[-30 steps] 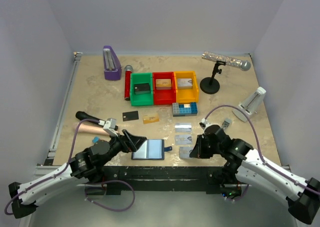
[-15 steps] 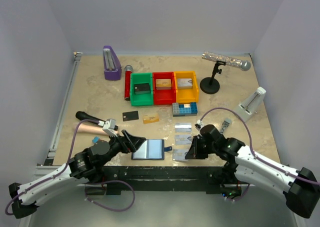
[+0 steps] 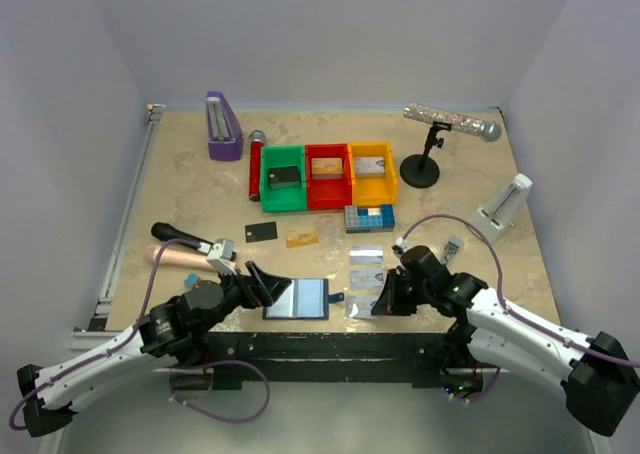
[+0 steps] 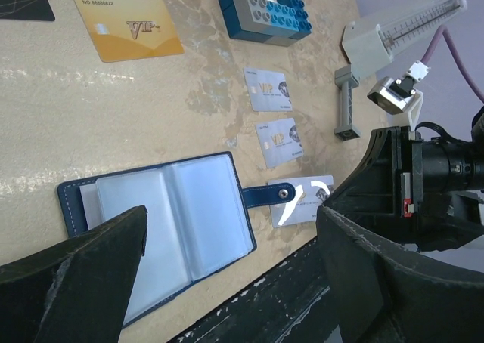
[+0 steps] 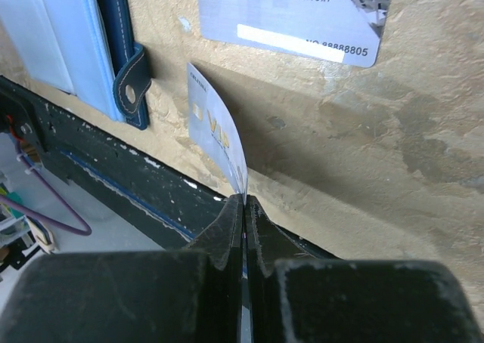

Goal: Take the credit cards out of the card holder
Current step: Place the credit card at the center of the board, then reset both arms

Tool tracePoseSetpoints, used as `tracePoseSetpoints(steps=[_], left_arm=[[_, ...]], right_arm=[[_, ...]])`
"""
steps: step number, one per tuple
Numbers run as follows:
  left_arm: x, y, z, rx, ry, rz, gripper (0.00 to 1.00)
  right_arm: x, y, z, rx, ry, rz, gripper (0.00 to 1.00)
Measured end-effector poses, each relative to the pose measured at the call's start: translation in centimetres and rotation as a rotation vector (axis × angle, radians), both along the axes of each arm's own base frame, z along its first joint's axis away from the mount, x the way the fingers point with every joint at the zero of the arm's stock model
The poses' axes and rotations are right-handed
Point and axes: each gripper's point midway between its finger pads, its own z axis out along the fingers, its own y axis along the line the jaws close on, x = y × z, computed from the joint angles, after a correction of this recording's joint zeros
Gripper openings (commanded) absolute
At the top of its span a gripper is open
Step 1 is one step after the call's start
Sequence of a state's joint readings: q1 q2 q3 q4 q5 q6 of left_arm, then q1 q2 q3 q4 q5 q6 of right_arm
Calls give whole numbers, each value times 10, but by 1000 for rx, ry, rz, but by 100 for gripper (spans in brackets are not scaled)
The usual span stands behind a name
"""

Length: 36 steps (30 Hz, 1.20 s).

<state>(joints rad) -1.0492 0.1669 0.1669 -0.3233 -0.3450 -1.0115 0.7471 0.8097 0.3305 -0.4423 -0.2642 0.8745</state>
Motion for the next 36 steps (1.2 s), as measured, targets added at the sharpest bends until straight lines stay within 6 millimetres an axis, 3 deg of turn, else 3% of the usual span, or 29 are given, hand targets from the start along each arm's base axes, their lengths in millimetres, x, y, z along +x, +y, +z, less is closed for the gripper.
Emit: tracePoseSetpoints(steps=[10,25,32,36], left_arm=[[0,0,-6,22,13,0,99],[0,0,-10,42,24,0,99],[0,1,-11,47,27,0,100],[0,6,-8,74,36,14,100]], right_arm=[[2,-7,-6,-26,17,-1,22],[-3,-15,-8,-62,37,4,36],[9,-19,9,-69,-47,-20,39],[19,-25,39,-32,-210,-29,43]])
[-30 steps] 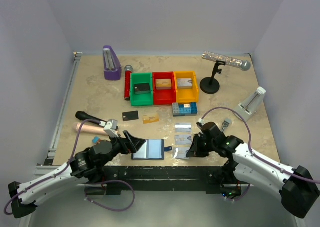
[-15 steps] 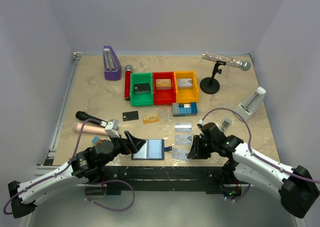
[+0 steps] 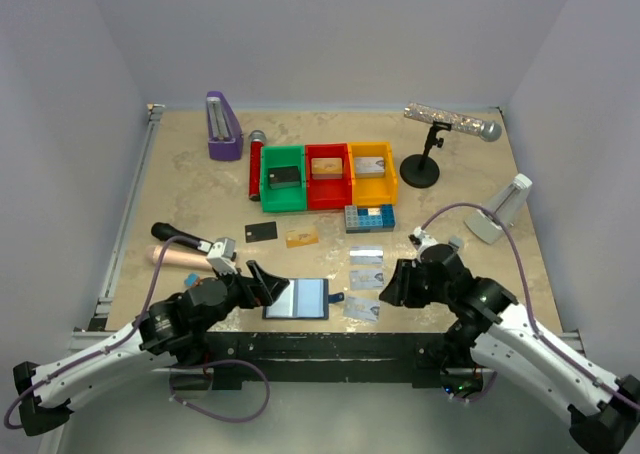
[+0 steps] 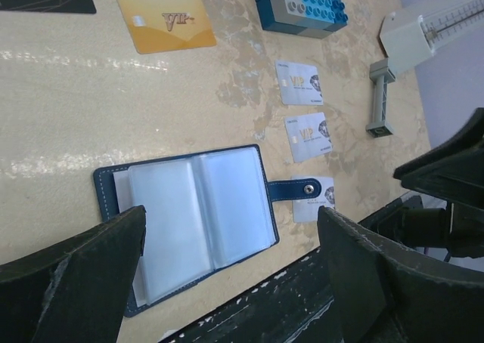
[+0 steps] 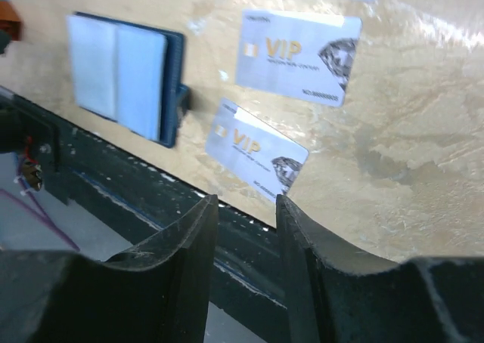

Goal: Take the credit cards out of the card holder
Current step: Reset both arms

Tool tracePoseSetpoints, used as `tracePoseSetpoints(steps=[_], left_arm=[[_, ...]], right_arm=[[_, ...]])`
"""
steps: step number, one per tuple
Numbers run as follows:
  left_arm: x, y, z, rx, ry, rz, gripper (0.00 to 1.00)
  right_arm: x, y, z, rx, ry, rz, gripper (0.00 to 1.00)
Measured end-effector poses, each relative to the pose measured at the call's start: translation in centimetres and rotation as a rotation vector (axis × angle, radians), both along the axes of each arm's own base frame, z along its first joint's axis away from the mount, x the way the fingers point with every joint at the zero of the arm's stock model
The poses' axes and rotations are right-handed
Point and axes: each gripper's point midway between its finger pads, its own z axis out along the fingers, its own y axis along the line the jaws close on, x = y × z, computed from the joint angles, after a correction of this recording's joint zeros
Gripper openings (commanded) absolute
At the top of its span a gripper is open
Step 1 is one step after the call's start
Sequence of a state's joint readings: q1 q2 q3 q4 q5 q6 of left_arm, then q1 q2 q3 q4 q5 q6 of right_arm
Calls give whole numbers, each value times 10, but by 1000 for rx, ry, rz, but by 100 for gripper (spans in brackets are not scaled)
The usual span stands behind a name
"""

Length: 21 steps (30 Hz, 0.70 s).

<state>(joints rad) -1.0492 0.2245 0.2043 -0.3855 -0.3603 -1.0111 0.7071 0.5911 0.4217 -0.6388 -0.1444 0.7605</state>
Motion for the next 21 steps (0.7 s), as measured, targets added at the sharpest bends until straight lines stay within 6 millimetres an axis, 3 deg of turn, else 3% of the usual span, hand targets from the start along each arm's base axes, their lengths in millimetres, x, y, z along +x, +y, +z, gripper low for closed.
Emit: tracePoseSetpoints(steps=[6,10,14,17,21], left_arm=[[4,18,9,115,31,62,100],[6,33,16,193,47,109,100],[6,44,22,222,55,144,100],[5,50,24,223,54,161,100],[2,56,18,248,76,176,100]], right_arm=[[-3,-3,54,-20,-243,76,53],[-12,-2,67,-186,-312,177,57],[0,8,80,-381,-380,188,59],[10,11,82,-424,-421,165,62],[17,9,99,-369,-481,122,65]])
